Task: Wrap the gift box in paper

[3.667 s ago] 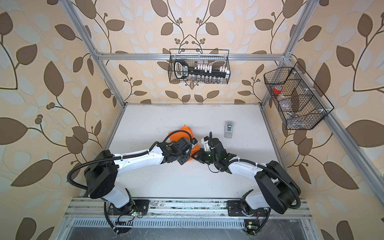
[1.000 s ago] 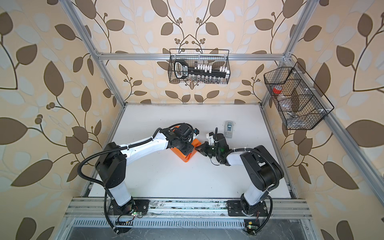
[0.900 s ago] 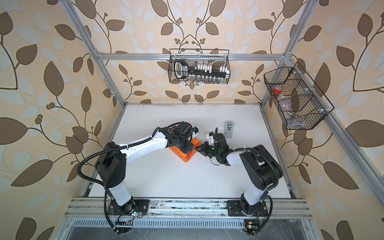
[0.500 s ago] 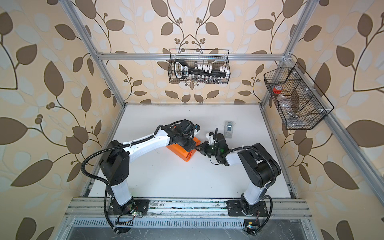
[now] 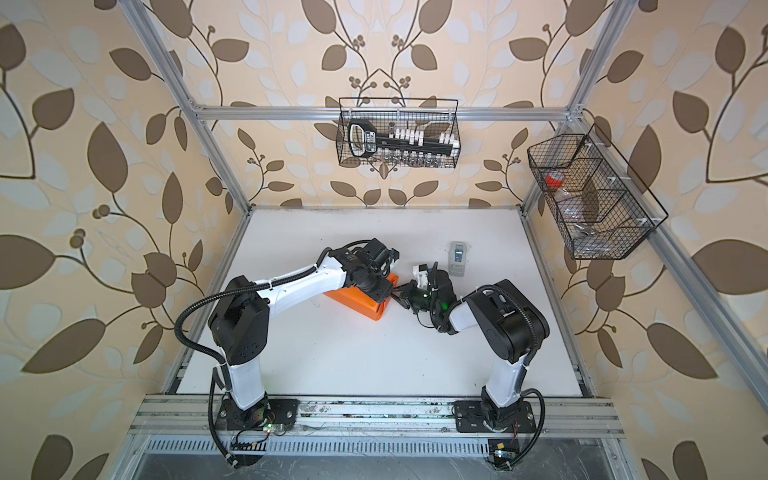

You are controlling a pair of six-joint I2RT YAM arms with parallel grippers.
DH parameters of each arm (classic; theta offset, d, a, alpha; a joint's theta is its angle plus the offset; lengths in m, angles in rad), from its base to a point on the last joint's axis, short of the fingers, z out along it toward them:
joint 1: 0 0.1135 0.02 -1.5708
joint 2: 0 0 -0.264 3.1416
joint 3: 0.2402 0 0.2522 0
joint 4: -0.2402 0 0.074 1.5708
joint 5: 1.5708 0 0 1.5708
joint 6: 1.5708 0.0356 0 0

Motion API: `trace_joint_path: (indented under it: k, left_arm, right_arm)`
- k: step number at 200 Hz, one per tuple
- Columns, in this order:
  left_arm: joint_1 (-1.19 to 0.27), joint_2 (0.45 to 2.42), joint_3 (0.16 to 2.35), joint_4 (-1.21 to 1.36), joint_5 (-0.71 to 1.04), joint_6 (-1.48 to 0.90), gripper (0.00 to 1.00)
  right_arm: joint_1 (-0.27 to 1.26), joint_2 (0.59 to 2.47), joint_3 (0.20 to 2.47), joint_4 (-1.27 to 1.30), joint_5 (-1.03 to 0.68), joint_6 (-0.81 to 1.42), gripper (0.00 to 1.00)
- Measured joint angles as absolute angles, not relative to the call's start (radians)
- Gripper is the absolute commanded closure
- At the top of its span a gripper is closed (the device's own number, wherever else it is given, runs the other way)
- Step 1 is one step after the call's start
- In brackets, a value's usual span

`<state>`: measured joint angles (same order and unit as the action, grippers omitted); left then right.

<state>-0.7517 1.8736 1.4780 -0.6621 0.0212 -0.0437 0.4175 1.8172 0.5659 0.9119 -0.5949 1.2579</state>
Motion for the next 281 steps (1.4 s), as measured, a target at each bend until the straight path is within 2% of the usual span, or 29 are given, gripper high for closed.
trace_joint_path:
  k: [40,101,145,281]
  left_arm:
    - [-0.752,1.874,1.486,-0.663,0.002,-0.118,0.36]
    - [-0.752,1.882,1.504,-0.667,-0.035,-0.174,0.34]
    - [-0.752,1.895,1.504,-0.673,-0.038,-0.191,0.27]
    - [-0.744,1.982,1.619,-0.757,-0.124,-0.245,0.33]
  right_arm:
    - [0.418,1.838,0.537,0.983,-0.594,1.293,1.0]
    - [0.446,1.914,0.507,1.111,-0.579,1.36,1.0]
    - [0.484,1.934,0.507,1.148,-0.559,1.383,1.0]
    - [0.486,2.014,0.507,1.28,-0.546,1.459,1.0]
